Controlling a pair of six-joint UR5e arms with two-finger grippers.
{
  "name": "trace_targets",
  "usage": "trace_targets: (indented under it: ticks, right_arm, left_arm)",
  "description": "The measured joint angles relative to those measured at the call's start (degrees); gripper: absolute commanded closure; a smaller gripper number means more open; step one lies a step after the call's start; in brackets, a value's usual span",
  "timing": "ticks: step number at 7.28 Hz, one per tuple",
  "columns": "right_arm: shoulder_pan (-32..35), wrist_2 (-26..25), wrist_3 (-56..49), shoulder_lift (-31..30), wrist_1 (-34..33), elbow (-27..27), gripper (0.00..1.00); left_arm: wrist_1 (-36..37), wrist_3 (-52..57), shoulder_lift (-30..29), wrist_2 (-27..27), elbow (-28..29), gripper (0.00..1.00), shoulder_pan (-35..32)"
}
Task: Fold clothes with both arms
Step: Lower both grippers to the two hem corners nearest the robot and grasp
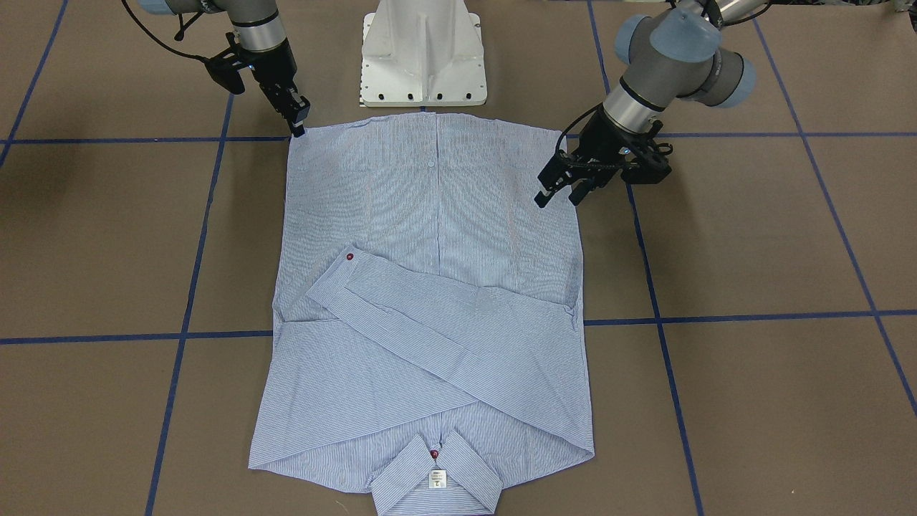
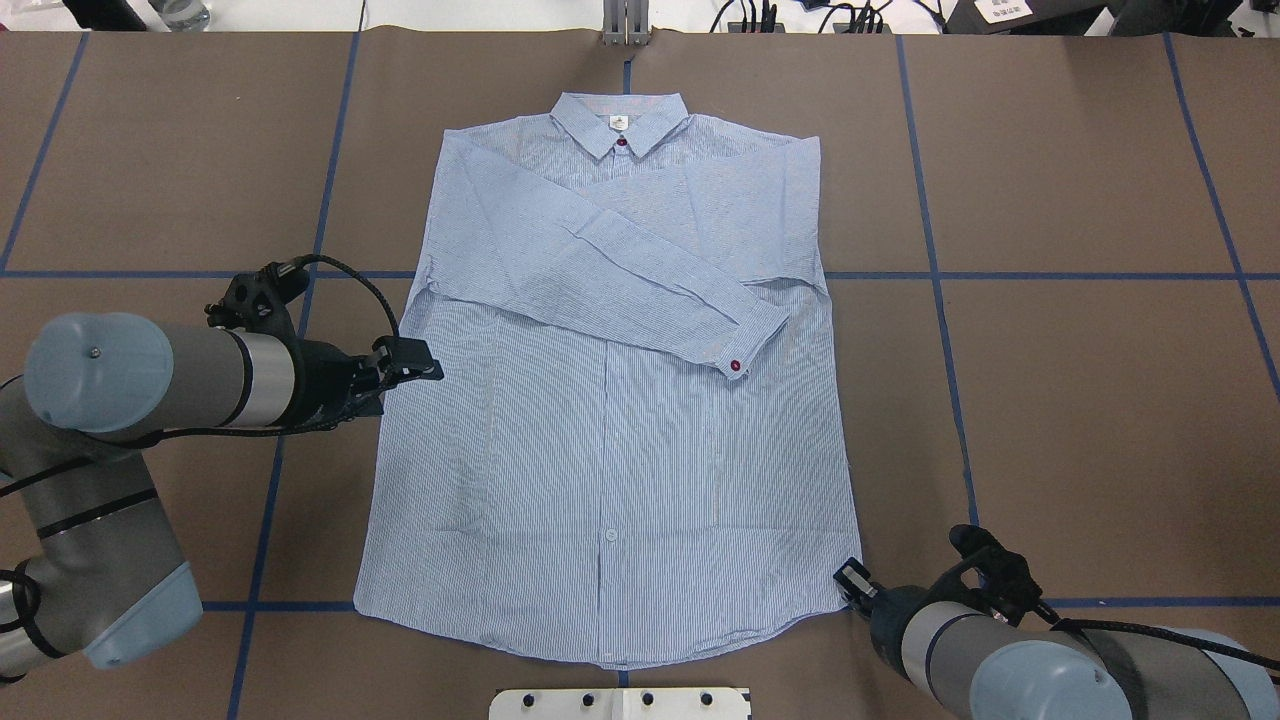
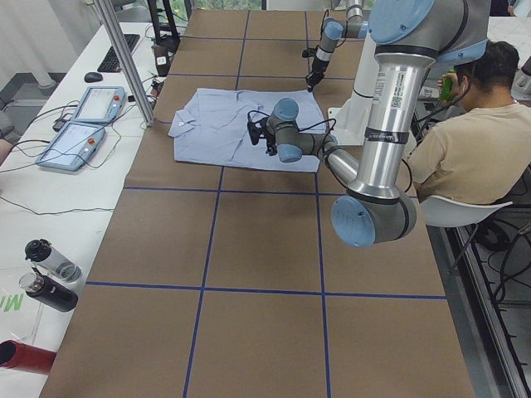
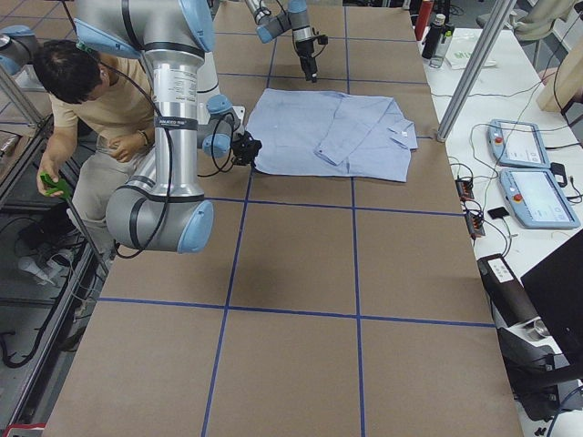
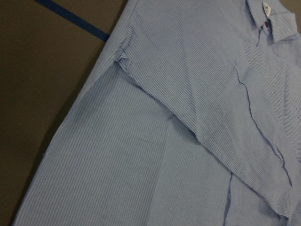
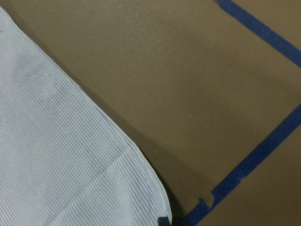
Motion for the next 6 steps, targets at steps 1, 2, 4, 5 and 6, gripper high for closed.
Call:
trace_targets:
  ticks: [1,2,4,5,6]
  right_arm:
    - [0.04,0.0,0.0,-0.09,-0.04,-0.01,1.0]
    - [0.05,0.03,0.0,-0.11,-0.06,-0.02,1.0]
    - [0.02,0.05,0.0,-0.17,-0.07,-0.06,1.0]
    - [0.02,0.04,0.0,-0.21,-0.07,-0.09,1.0]
    - [0.06,0.02,-0.02,-0.23,-0.07,-0.09,1.0]
  left_arm:
    - [2.63,0.02,2.42,1.44,-1.93,0.11,2.13]
    - [3.88,-0.19,5.21,2.66,-3.95,0.12,4.32]
    - [4.61,-4.12,8.5,3.98,-6.06,0.12,8.68]
    - [5.28,-6.92,8.93,4.94,-6.32,0.14,11.19]
    - [6.54,-9.33,9.05,5.83,-6.5,0.15,13.32]
